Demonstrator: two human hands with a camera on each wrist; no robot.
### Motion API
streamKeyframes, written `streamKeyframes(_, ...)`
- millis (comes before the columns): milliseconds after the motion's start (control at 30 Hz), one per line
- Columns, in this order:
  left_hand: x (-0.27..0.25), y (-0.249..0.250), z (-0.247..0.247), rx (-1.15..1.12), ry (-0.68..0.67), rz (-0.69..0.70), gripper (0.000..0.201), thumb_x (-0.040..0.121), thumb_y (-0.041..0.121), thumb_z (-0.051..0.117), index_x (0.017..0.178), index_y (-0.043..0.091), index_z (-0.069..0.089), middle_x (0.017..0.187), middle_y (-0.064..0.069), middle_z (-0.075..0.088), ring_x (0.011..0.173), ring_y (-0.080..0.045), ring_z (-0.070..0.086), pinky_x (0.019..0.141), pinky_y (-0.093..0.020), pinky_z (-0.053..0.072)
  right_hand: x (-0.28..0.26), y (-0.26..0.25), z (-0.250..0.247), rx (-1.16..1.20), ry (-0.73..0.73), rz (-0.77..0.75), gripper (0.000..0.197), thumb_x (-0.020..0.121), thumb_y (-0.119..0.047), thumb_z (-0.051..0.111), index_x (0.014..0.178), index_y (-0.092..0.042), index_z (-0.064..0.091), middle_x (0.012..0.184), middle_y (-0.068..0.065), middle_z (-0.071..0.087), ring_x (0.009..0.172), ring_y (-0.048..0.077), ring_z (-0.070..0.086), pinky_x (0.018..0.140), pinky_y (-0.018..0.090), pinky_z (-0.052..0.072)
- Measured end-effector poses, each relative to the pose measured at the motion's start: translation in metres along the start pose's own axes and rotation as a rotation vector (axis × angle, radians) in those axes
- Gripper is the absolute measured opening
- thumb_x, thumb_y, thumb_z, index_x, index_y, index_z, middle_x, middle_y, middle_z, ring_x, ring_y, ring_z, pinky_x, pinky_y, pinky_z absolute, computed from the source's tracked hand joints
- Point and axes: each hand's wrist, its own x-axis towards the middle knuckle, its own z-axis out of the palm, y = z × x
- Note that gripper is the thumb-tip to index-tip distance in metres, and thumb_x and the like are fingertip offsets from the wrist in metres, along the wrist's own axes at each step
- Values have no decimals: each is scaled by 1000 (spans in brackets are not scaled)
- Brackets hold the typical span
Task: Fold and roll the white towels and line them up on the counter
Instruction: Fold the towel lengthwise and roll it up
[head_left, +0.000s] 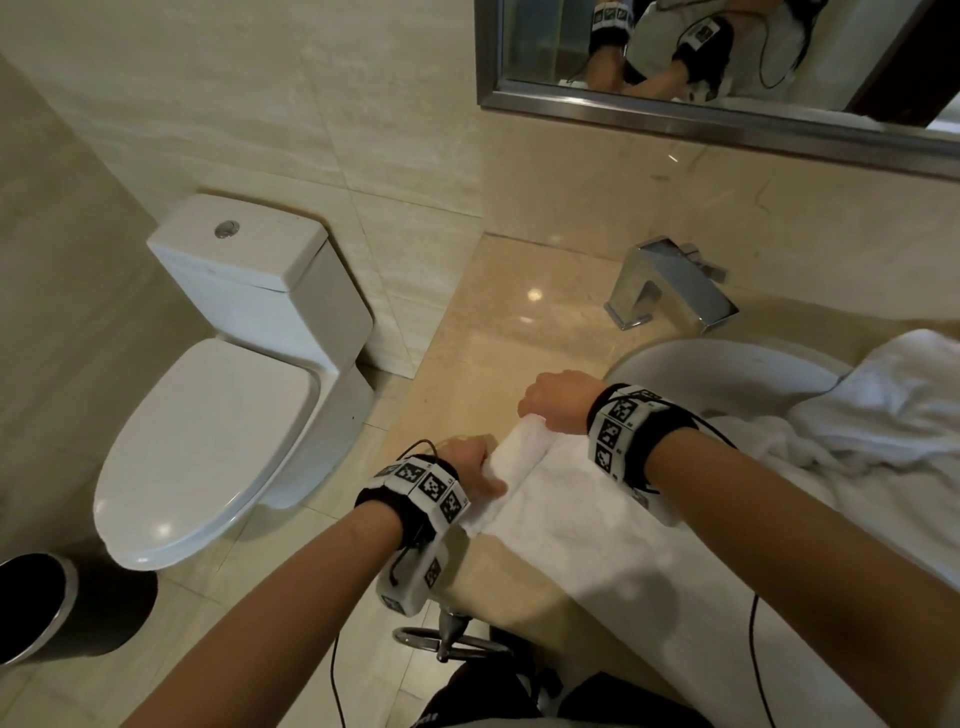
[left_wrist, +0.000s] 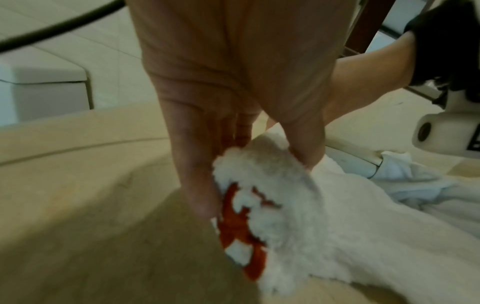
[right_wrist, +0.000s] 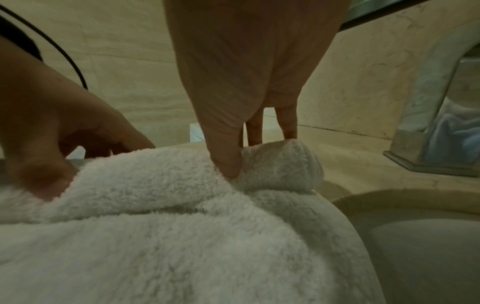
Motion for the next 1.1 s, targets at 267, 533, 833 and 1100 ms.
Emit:
streamKeyframes(267,5,-8,-1,-267,-105,-47,48,95,39,44,133,9,40,132,-12,51,115,-30,52,92,-34,40,-6,-6,32,361,231,259,50,97,-9,34,146,-15,26,152,8,25,142,26,19,111,42,22)
streamKeyframes(533,1,-9,1,-691,-83,-225,50,100,35,35,133,-2,44,131,-27,51,116,-42,55,80,-37,47,-4,24,44,1270,498,459,47,91,6,45,137,-2,39,137,21,45,127,31,44,103,35,36)
streamKeyframes(833,8,-3,16,-776,141,-231,21,94,35,41,85,17,45,93,-7,52,81,-24,51,74,-34,44,4,42,45,1866,442,630,47,93,5,46,138,2,35,120,22,56,85,23,58,68,20,53)
streamKeyframes(1100,3,-10,-2,-1036,-168,-221,40,94,16,49,131,5,42,87,-6,51,70,-17,50,60,-27,46,5,57,51,1671,514,881,21,93,-2,41,87,-16,55,97,15,58,67,16,62,68,26,44)
